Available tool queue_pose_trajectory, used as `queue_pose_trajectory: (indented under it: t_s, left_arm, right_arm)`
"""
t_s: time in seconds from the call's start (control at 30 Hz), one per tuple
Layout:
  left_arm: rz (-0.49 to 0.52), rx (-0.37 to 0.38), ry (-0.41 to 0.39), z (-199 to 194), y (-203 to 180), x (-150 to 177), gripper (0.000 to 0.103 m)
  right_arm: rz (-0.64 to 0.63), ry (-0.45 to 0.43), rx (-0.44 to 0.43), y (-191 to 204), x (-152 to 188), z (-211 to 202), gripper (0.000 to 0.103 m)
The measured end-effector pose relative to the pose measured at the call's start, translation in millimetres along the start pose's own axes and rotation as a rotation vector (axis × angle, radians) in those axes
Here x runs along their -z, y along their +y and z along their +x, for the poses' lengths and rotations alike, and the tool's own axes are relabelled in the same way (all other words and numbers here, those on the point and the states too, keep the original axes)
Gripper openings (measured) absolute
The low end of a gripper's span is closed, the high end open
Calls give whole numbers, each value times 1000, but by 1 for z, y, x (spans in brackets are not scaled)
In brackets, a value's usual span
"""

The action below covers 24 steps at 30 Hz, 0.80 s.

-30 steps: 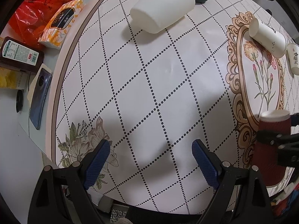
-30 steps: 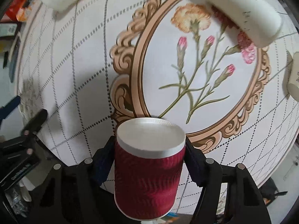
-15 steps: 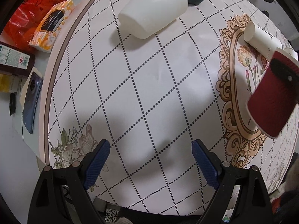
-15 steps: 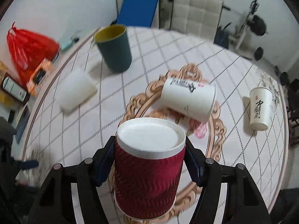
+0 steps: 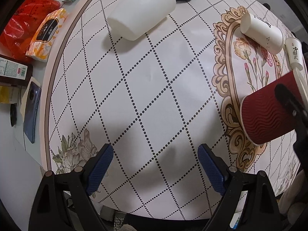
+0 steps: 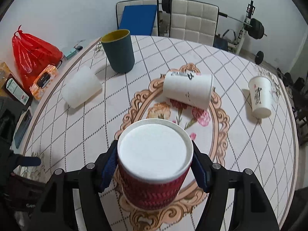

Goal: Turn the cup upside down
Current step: 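Lower the inverted red cup onto the floral oval and open the right tool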

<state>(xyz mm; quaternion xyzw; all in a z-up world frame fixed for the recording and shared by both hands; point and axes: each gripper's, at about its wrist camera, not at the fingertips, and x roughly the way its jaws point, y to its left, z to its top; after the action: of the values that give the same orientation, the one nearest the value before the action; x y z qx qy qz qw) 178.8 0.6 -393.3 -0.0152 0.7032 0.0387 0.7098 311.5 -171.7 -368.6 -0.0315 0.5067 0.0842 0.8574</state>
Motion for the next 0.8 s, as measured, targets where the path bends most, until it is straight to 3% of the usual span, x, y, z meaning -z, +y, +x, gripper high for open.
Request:
queue_pose_trajectory:
  t_s: [0.33, 0.57, 0.67, 0.73, 0.8]
  left_arm:
    - [35, 6, -30, -15, 0, 8, 90]
    - [57, 8, -93, -45, 5, 6, 90]
    - [58, -3, -125, -61, 10, 9, 90]
    - [64, -1, -147, -68, 9, 14, 102]
    - [81, -3, -177, -80, 9, 19, 102]
  right_arm:
    - [39, 40, 44, 1, 16, -9, 71]
    - [106, 63, 67, -8, 16, -25, 93]
    - [142, 83, 94, -14, 17, -39, 94]
    - [154, 74, 131, -17, 20, -57, 94]
    - [164, 73, 169, -18, 24, -73, 94]
